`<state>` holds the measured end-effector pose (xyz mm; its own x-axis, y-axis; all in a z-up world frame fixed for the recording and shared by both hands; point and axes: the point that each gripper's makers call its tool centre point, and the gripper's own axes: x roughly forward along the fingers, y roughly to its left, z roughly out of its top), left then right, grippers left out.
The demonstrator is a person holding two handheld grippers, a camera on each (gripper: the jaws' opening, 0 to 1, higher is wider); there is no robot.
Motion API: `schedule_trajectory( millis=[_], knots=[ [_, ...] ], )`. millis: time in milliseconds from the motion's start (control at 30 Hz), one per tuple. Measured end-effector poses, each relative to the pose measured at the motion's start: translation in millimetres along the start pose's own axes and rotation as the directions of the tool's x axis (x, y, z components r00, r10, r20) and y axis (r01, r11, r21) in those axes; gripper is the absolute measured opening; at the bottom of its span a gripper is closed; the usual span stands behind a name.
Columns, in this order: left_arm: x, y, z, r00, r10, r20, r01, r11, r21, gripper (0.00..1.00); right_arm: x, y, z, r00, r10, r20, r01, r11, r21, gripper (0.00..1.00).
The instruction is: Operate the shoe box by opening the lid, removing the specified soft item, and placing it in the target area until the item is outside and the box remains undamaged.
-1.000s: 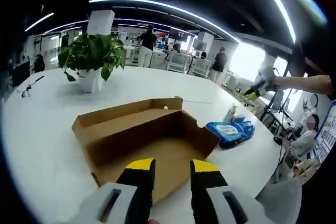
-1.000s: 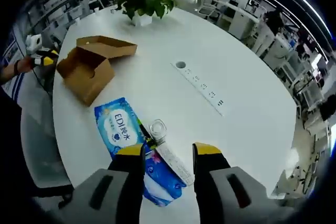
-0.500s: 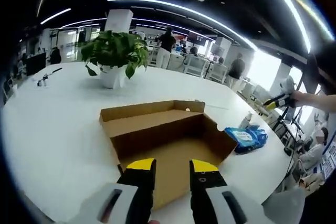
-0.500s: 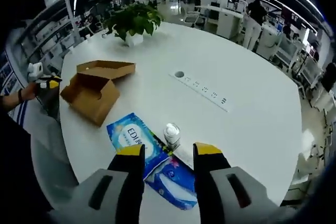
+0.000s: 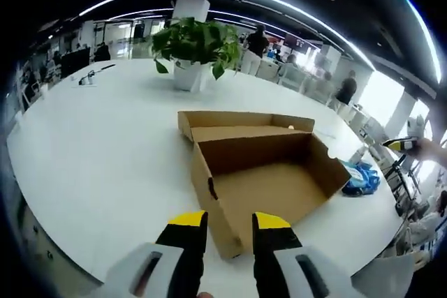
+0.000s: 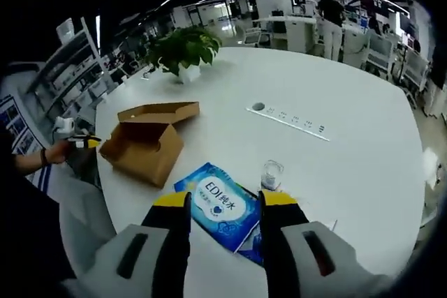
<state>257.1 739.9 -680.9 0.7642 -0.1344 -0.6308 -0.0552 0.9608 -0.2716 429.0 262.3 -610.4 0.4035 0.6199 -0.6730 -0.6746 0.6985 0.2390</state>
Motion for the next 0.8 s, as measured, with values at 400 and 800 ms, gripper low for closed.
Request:
schedule_trajectory(
  millis=[400,800],
  knots=[
    [10,-4.9,-5.8,0.999,-0.027,-0.032,0.027,1.0,-0.004,0.26,-4,17,-26.8,1.0,-0.001,-0.015,0.001,0.999,0.043,0.36],
    [27,-9.1,-8.3,0.996,-0.036,-0.086,0.04,0.998,0.048,0.24,-2,32,-47.3,1.0,0.031,-0.006,-0.03,0.995,0.1,0.37]
  ],
)
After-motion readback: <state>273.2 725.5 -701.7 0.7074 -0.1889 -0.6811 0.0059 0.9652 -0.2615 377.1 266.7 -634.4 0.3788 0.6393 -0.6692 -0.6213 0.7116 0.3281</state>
